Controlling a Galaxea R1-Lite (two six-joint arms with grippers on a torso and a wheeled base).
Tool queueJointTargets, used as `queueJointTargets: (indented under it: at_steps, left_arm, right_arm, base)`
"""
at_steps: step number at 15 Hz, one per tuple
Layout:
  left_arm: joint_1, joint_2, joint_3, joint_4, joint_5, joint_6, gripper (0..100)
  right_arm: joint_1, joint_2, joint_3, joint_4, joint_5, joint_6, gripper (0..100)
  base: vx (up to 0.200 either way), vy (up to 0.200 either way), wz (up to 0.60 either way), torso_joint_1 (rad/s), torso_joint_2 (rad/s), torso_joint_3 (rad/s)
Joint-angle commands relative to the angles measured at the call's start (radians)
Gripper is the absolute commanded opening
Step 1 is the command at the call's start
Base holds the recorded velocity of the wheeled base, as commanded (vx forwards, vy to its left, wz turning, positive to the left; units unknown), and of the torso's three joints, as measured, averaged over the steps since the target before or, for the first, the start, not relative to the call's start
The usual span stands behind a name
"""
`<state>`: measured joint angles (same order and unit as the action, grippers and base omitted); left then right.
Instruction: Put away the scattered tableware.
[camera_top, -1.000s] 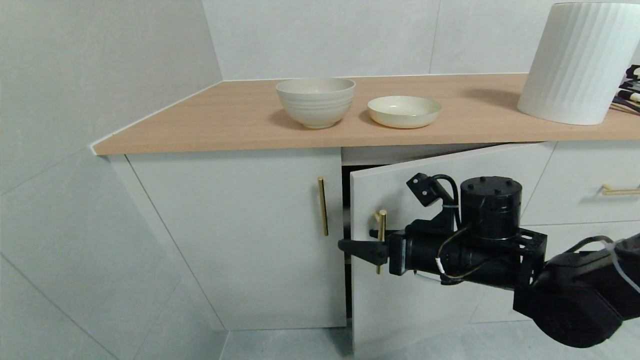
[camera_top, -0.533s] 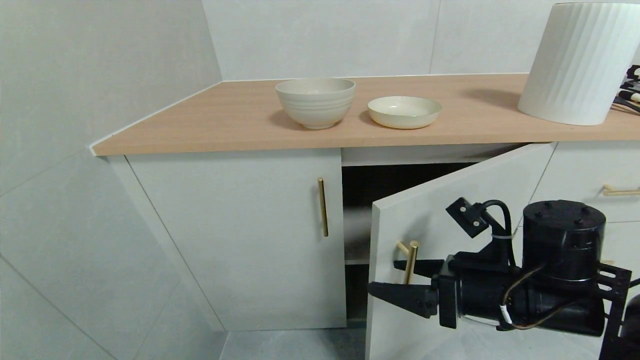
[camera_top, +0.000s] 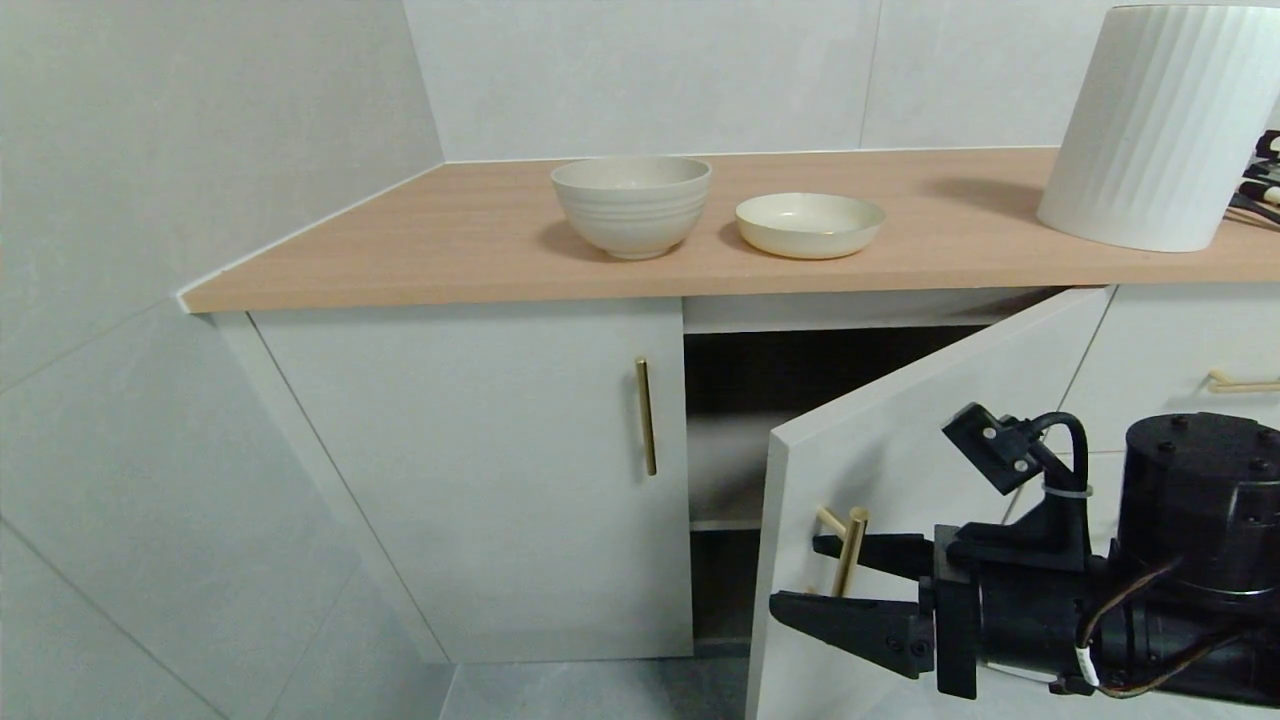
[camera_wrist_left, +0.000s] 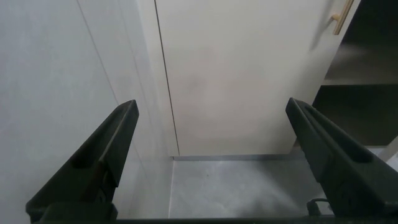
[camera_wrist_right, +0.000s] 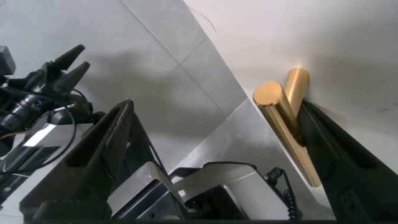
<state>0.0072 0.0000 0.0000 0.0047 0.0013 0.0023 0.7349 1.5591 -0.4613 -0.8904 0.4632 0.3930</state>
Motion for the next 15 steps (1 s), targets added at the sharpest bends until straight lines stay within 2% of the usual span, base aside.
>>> queueJointTargets:
  at_steps: [1,5,7,8,9,11,13,15]
  left_arm:
    - [0.0,0.0,0.0,0.0,0.0,0.001,100]
    - [0.0,0.0,0.0,-0.002,-0.001,0.031,100]
    - [0.0,0.0,-0.041,-0.023,-0.021,0.027,100]
    - [-0.012,0.021,-0.156,0.009,-0.118,0.021,100]
    - [-0.026,0.063,-0.241,0.063,-0.191,0.01,100]
    - [-0.035,0.213,-0.448,0.184,-0.334,0.008,100]
    - [-0.036,0.449,-0.575,0.201,-0.472,0.008,100]
    - [-0.036,0.68,-0.637,0.158,-0.498,0.039,100]
  right_arm:
    - [0.0,-0.008,0.004,-0.002,0.002,0.0,100]
    - [0.001,-0.01,0.01,-0.002,0.002,0.0,100]
    - [0.004,-0.008,0.015,-0.004,0.002,0.0,100]
    - [0.004,-0.01,0.015,-0.004,0.0,-0.002,100]
    - [0.004,-0.01,0.015,-0.004,0.0,-0.002,100]
    - [0.006,-0.013,0.015,-0.004,0.0,-0.002,100]
    - [0.006,-0.013,0.015,-0.004,0.0,-0.002,100]
    - [0.009,-0.011,0.018,-0.004,0.0,-0.002,100]
  base:
    - [0.0,0.0,0.0,0.0,0.0,0.0]
    - [0.0,0.0,0.0,0.0,0.0,0.0]
    - [0.0,0.0,0.0,0.0,0.0,0.0]
    - [0.0,0.0,0.0,0.0,0.0,0.0]
    - [0.0,0.0,0.0,0.0,0.0,0.0]
    - [0.0,0.0,0.0,0.0,0.0,0.0]
    - [0.0,0.0,0.0,0.0,0.0,0.0]
    - [0.0,0.0,0.0,0.0,0.0,0.0]
